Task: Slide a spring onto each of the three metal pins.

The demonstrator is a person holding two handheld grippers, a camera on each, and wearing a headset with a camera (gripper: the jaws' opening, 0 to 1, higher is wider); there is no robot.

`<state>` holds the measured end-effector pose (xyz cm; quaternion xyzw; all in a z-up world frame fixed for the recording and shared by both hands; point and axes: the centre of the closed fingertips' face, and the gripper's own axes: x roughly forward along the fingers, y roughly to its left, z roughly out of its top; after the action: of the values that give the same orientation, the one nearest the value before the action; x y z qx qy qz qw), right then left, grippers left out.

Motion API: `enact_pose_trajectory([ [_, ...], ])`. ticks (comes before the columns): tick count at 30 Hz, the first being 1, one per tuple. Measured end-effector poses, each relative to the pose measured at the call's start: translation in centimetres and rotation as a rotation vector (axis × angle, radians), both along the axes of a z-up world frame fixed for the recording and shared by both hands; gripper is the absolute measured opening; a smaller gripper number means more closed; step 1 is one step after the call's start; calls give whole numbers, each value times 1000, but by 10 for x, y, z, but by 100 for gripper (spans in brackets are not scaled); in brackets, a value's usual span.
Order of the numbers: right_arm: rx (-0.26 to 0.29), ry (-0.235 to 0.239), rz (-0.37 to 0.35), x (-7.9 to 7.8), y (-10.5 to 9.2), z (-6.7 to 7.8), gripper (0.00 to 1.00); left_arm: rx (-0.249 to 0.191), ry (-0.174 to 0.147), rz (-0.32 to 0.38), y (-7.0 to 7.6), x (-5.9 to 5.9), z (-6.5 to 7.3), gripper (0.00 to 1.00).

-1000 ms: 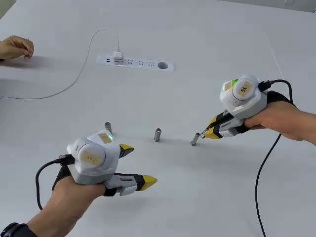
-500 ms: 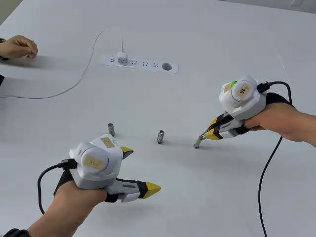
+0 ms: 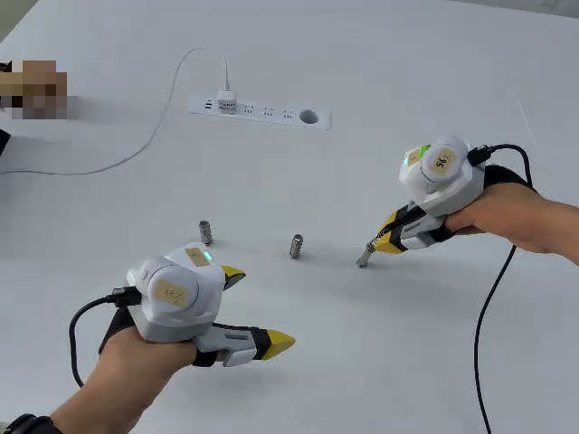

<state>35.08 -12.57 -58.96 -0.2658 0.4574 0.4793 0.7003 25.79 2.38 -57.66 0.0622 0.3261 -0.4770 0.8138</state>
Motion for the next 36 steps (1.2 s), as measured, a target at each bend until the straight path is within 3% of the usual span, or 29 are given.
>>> enact_pose_trajectory([
  [12, -11, 2, 20, 2, 6, -5, 12, -2, -5, 11, 4, 1, 3, 73],
  [36, -60, 6, 56, 1, 8, -31, 13, -4, -1, 32, 11, 3, 3, 73],
])
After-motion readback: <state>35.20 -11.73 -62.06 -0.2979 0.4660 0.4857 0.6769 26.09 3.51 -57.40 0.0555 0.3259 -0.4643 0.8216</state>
